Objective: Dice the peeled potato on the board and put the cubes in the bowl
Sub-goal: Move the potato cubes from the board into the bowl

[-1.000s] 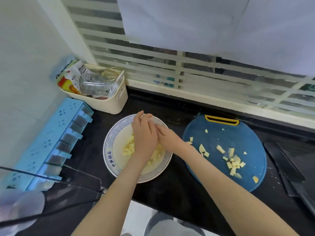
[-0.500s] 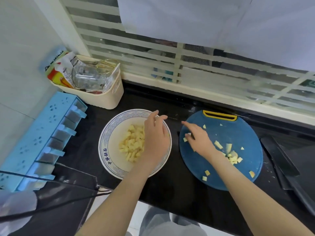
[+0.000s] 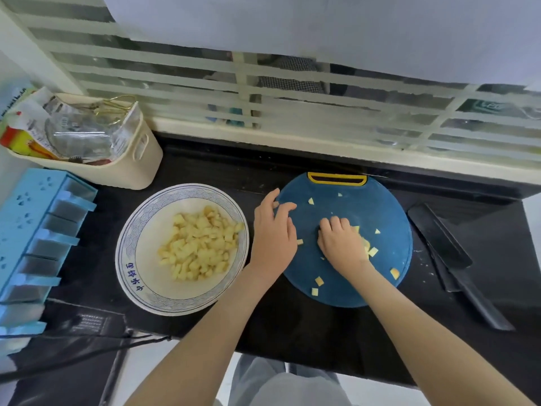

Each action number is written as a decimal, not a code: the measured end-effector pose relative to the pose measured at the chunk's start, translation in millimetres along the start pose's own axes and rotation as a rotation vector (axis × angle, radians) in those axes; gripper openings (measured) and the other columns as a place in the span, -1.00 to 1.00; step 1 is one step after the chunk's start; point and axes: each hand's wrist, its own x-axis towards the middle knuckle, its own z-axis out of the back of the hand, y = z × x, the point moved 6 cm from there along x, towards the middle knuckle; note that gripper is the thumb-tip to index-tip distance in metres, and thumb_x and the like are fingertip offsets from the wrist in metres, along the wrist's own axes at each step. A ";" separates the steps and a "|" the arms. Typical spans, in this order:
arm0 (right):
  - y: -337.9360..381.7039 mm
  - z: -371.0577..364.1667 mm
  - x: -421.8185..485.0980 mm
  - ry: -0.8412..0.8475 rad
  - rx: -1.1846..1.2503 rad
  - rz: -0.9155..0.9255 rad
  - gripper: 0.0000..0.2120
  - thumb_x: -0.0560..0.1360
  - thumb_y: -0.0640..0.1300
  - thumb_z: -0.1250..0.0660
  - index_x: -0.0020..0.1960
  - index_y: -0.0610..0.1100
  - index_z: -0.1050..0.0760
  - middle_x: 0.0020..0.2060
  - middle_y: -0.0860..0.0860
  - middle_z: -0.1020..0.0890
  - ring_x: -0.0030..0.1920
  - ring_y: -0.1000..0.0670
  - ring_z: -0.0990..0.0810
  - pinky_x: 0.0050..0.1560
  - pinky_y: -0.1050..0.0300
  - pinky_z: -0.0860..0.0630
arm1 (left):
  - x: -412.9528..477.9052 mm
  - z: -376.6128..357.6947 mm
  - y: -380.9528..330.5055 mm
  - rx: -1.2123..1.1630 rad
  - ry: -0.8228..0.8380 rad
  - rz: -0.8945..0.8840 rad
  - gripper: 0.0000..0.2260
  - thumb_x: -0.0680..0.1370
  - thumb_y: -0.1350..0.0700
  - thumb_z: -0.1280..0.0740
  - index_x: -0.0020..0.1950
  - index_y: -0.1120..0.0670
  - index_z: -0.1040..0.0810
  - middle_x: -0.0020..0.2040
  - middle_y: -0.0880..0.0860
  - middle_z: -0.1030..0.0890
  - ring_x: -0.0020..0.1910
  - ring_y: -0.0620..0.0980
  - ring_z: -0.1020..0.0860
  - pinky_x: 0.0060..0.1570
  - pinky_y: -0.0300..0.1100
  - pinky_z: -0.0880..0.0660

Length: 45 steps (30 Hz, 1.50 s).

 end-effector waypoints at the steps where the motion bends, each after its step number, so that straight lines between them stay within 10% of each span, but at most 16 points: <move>1: -1.0 -0.8 -0.4 0.057 -0.038 -0.022 -0.85 0.48 -0.20 -0.40 -0.03 -0.21 -0.47 -0.18 -0.13 -0.54 -0.23 -0.14 -0.55 -0.30 0.03 -0.50 | -0.6 -4.3 -2.1 0.003 0.012 0.002 -0.77 0.50 0.35 -0.28 0.12 0.18 -0.54 0.35 0.21 -0.36 0.14 0.09 -0.40 0.11 -0.05 -0.44; 5: -3.7 5.1 -6.5 0.129 0.029 -0.185 -0.63 0.62 -0.23 -0.18 0.39 -0.20 -0.20 0.14 -0.10 -0.48 0.08 -0.10 -0.59 -0.10 0.08 -0.53 | -2.2 -8.4 -3.5 0.014 0.019 0.036 -0.78 0.50 0.35 -0.29 0.11 0.18 -0.55 0.35 0.21 -0.37 0.16 0.12 -0.41 0.11 -0.01 -0.46; 9: -13.7 13.1 -3.1 0.218 0.376 -0.421 -0.75 0.64 -0.23 -0.10 0.31 -0.26 -0.28 0.18 -0.18 -0.49 0.16 -0.20 -0.52 -0.11 0.05 -0.34 | 1.3 2.5 -3.8 0.025 -0.001 0.068 -0.79 0.50 0.34 -0.29 0.10 0.17 -0.56 0.35 0.20 -0.37 0.17 0.11 -0.40 0.11 -0.10 -0.40; 16: 24.2 51.1 18.5 0.192 1.203 -0.664 -0.82 0.64 -0.06 -0.16 0.06 -0.18 -0.40 -0.26 -0.06 -0.50 -0.37 0.02 -0.48 -0.34 0.13 -0.51 | 3.1 53.5 11.7 0.035 -0.100 0.138 -0.79 0.52 0.34 -0.25 0.11 0.20 -0.56 0.33 0.21 -0.37 0.17 0.09 -0.37 0.18 -0.25 -0.19; 21: 96.4 88.7 36.9 0.183 1.442 -0.460 -0.84 0.63 -0.05 -0.21 0.06 -0.15 -0.44 -0.26 -0.05 -0.52 -0.39 0.06 -0.48 -0.29 0.12 -0.55 | -0.2 102.9 38.5 0.042 -0.167 0.194 -0.78 0.55 0.31 -0.21 0.15 0.17 -0.54 0.37 0.17 -0.33 0.28 0.07 -0.29 0.22 -0.22 -0.18; 25: 150.1 94.6 39.2 0.322 1.226 -0.157 -0.84 0.61 0.00 -0.22 0.03 -0.02 -0.55 -0.05 0.04 -0.63 -0.02 0.04 -0.60 0.09 0.05 -0.54 | -7.5 125.8 65.6 0.032 -0.163 0.290 -0.76 0.57 0.27 -0.18 0.18 0.13 -0.51 0.43 0.12 -0.26 0.38 0.06 -0.20 0.33 -0.12 -0.19; 29: 123.6 96.4 38.8 0.047 1.384 -0.394 -0.75 0.57 -0.27 -0.16 -0.02 -0.07 -0.59 -0.08 0.01 -0.65 -0.02 0.02 -0.59 0.01 0.19 -0.50 | -14.3 127.6 82.4 0.064 -0.086 0.263 -0.75 0.56 0.29 -0.18 0.20 0.16 -0.51 0.39 0.16 -0.29 0.33 0.11 -0.25 0.29 -0.04 -0.31; 35: 53.5 23.2 12.2 0.343 0.425 -0.429 -0.49 0.54 0.03 -0.34 0.40 -0.04 -0.24 0.32 -0.15 -0.30 0.37 -0.23 -0.28 0.26 -0.20 -0.36 | -17.0 103.2 78.0 0.085 0.035 0.139 -0.77 0.55 0.29 -0.21 0.16 0.15 -0.54 0.35 0.18 -0.35 0.27 0.13 -0.32 0.23 -0.02 -0.36; 45: 64.5 2.6 4.1 0.307 0.203 -0.019 -0.67 0.63 -0.24 -0.12 0.39 -0.10 -0.24 0.20 -0.17 -0.32 0.10 -0.23 -0.43 0.02 -0.08 -0.42 | -22.9 90.0 73.4 0.108 0.093 0.053 -0.82 0.55 0.28 -0.22 0.11 0.18 -0.54 0.37 0.19 -0.35 0.28 0.13 -0.33 0.25 -0.06 -0.34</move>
